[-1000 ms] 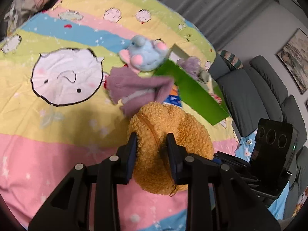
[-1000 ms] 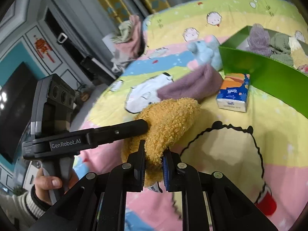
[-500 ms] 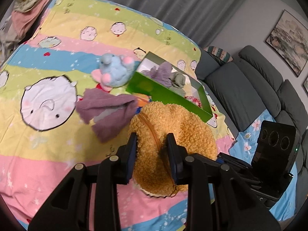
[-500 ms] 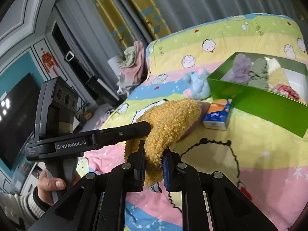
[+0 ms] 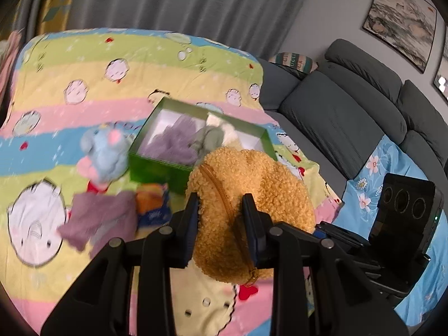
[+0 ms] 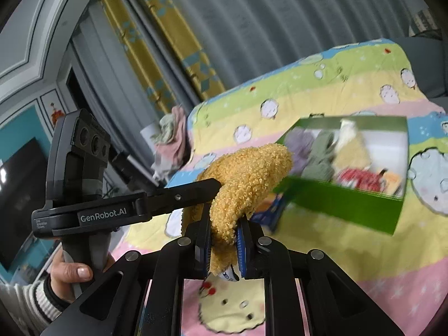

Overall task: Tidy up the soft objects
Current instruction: 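Carry the orange plush into the green box and open the right gripper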

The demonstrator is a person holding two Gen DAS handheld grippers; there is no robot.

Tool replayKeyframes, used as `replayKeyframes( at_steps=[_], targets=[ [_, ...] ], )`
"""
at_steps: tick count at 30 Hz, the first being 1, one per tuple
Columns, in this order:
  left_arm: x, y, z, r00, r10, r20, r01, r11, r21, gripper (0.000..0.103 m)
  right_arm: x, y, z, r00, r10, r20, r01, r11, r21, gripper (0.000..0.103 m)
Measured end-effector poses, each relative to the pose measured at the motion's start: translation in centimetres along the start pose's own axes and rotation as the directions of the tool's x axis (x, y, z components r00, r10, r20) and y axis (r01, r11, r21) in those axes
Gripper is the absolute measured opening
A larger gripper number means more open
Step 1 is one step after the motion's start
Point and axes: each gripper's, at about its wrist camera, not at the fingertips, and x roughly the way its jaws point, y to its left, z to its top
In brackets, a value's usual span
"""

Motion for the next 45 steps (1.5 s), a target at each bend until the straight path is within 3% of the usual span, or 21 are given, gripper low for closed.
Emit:
replayKeyframes(
  at_steps=[8, 16, 26, 34, 37, 41, 42, 45],
  targets=[
    [4.6, -1.4, 5.0, 1.000, 0.010, -0.020, -0.009, 0.999, 0.050, 0.028, 0.8, -4.3, 4.0, 0.998, -0.023, 0.066, 0.020, 0.999, 0.044, 0.016],
    [10.1, -0.1, 8.7, 0.996, 0.023, -0.081, -0.021, 0.999, 0.030, 0.028, 4.0, -8.5, 7.1, 0.997, -0.054, 0.049, 0.050, 0.996, 0.076, 0.016],
    [15.6, 2.7, 11.1, 0.990, 0.082, -0.113, -0.084, 0.996, -0.014, 0.029, 9.6, -11.8, 9.4, 0.990, -0.134, -0.052, 0.137, 0.988, 0.067, 0.016],
    [19.6, 4.3, 9.7, 0.967, 0.154, -0.202, -0.157, 0.988, -0.001, 0.032, 13.3, -14.3, 8.4, 0.955, -0.214, -0.207, 0.237, 0.967, 0.095, 0.017],
    [19.8, 4.4, 9.3, 0.964, 0.165, -0.211, -0.169, 0.986, -0.001, 0.038, 13.4, -14.6, 7.9, 0.949, -0.224, -0.223, 0.250, 0.964, 0.093, 0.017],
    [19.4, 4.6, 9.6, 0.964, 0.155, -0.216, -0.164, 0.986, -0.023, 0.075, 13.0, -14.3, 8.1, 0.941, -0.245, -0.232, 0.270, 0.959, 0.084, 0.017],
    [19.1, 4.7, 9.7, 0.966, 0.153, -0.210, -0.164, 0.986, -0.035, 0.083, 12.6, -14.1, 8.1, 0.940, -0.253, -0.228, 0.276, 0.958, 0.077, 0.021],
    [17.7, 4.6, 10.0, 0.972, 0.151, -0.179, -0.164, 0.985, -0.056, 0.084, 11.4, -13.2, 8.3, 0.936, -0.284, -0.209, 0.300, 0.953, 0.051, 0.032]
  ],
)
